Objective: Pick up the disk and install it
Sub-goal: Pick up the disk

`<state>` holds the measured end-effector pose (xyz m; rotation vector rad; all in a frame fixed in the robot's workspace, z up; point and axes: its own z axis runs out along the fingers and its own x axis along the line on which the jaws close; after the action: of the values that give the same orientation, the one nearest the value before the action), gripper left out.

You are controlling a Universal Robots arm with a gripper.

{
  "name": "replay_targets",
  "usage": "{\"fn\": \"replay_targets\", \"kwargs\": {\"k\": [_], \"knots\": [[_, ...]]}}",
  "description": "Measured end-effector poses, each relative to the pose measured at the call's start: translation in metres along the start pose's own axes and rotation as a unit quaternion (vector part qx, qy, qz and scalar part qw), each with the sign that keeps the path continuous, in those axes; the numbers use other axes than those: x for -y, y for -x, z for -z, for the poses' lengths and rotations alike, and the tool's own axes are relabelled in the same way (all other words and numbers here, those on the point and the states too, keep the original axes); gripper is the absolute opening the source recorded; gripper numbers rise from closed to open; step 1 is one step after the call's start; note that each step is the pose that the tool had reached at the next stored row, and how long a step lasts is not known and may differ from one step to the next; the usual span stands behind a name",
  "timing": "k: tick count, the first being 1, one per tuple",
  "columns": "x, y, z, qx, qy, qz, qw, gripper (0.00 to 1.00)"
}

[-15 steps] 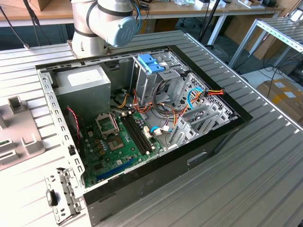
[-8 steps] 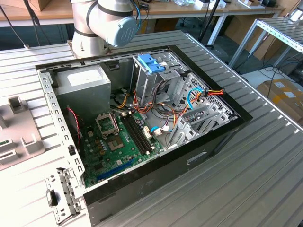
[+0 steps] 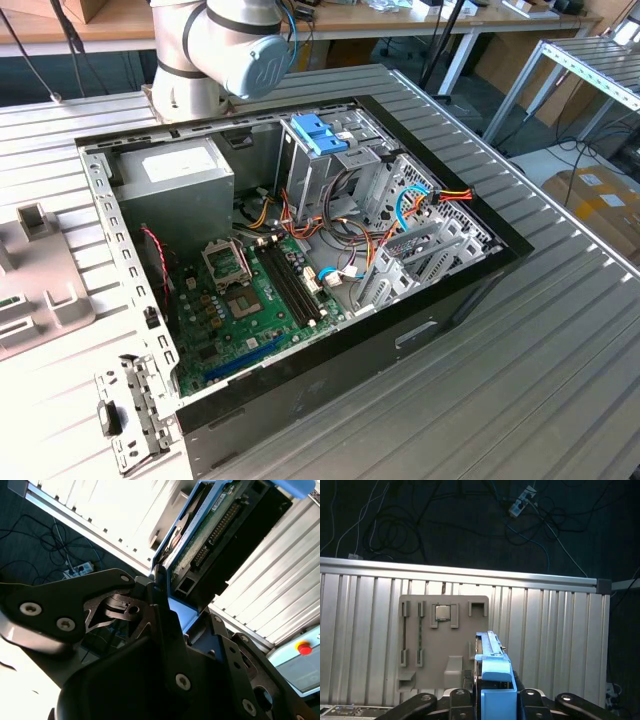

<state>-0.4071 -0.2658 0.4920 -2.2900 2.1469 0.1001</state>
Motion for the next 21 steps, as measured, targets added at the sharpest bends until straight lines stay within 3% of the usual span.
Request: {"fn": "replay_targets", "kwargs": {"k": [21], "knots": [[0.0059,-0.0005,0.0002,0.0,0.0,0.0,1.0,0.37]]}}
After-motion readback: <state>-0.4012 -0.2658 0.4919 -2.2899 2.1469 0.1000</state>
